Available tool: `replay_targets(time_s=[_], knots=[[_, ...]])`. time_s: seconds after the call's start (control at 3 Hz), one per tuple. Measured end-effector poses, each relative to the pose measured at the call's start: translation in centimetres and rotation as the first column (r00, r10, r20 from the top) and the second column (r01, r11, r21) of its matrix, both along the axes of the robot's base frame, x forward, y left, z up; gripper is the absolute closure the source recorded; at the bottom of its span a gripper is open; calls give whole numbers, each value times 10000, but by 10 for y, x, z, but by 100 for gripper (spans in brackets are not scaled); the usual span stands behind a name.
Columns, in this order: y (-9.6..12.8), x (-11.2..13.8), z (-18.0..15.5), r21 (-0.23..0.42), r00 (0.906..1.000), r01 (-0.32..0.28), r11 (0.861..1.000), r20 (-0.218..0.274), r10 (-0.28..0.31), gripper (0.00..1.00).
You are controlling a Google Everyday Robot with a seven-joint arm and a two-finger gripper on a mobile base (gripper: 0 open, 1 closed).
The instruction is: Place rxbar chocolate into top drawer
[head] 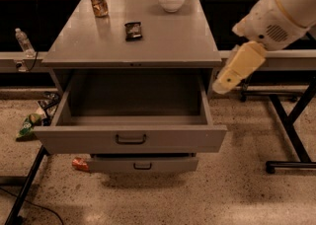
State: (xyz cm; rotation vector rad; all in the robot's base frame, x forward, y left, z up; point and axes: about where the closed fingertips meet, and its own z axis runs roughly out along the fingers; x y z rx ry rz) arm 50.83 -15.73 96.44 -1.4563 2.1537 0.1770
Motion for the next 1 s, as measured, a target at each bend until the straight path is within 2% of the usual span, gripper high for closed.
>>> replay_targets(time_s=[0.33, 0.67, 1.0], knots=[[27, 34, -12, 988, 9973, 396, 9943, 572, -454, 0], [41, 55, -20, 1382, 9844, 962, 9857, 1334, -1148, 0], [44, 71, -8, 1724, 9699, 1075, 9791, 1985, -1414, 0]])
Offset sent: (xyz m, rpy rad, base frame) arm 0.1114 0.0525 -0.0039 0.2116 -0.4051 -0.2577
